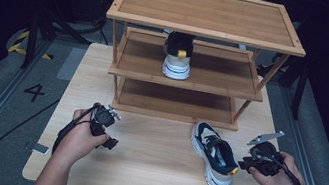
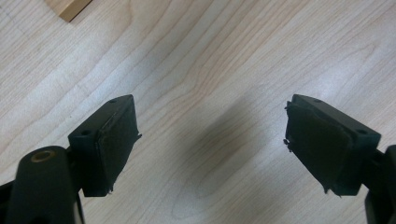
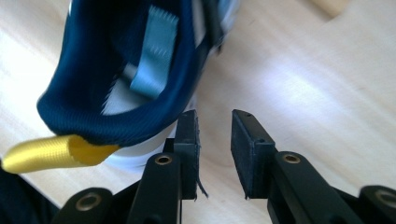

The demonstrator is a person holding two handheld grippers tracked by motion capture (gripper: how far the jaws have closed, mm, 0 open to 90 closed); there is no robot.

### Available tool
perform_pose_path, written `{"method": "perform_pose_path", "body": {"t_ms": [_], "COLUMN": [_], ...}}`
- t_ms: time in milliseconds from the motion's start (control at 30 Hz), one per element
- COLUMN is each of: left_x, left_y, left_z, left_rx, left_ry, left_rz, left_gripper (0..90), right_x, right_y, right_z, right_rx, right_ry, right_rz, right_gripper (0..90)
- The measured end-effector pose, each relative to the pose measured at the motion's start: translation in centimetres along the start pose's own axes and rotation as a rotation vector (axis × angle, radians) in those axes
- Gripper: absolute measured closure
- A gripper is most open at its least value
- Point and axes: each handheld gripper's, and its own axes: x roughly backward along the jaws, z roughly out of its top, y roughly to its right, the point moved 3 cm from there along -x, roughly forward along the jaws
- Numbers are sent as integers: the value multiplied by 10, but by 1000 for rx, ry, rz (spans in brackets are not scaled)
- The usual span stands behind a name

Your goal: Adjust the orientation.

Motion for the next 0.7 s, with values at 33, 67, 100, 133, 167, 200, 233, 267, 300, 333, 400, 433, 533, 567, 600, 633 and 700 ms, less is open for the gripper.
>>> {"method": "perform_pose_path", "body": {"t_ms": [33, 67, 100, 133, 167, 200, 233, 267, 300, 333, 400, 433, 533, 567, 600, 633, 700], "left_x": [0, 0, 0, -1, -1, -1, -2, -2, -2, -2, -2, -2, -2, -2, -2, -2, -2], "left_y": [0, 0, -1, 0, -1, -1, 0, -1, 0, 0, 0, 0, 0, -1, -1, -1, -1], "left_z": [1, 1, 2, 3, 3, 5, 5, 6, 7, 8, 8, 8, 9, 9, 9, 9, 9], "left_rx": [1, 3, -1, 0, -6, -10, -9, -17, -17, -20, -21, -25, -22, -19, -19, -19, -18], "left_ry": [2, 1, 2, 2, 3, 2, 1, 0, 4, 1, 1, 3, 8, 6, 6, 5, 4], "left_rz": [4, 0, 3, 3, 2, 6, 5, 3, 1, 1, -2, -4, -9, -9, -9, -6, -12], "left_gripper": [174, 174, 174, 174, 174, 174, 174, 174, 174, 174, 174, 174, 174, 174, 174, 174, 174], "right_x": [-2, -6, -7, -7, -7, -7, -6, -6, -6, -6, -6, -6, 2, 10, 10, 16, 25], "right_y": [-2, -4, -5, -6, -8, -9, -14, -14, -16, -23, -26, -26, -28, -31, -31, -34, -39], "right_z": [0, -1, -1, -1, -1, -1, -2, -2, -2, -2, -2, -2, -4, -5, -5, -5, -4], "right_rx": [3, 19, 23, 30, 31, 34, 45, 45, 52, 72, 90, 90, 123, 149, 149, 167, 189], "right_ry": [-9, -24, -28, -29, -31, -31, -38, -38, -39, -45, -46, -46, -43, -31, -31, -20, -6], "right_rz": [11, -1, -10, -14, -6, 1, 37, 37, 46, 67, 64, 64, 57, 67, 67, 73, 86], "right_gripper": [737, 742, 739, 736, 735, 729, 718, 718, 712, 695, 666, 666, 620, 590, 590, 576, 551]}}
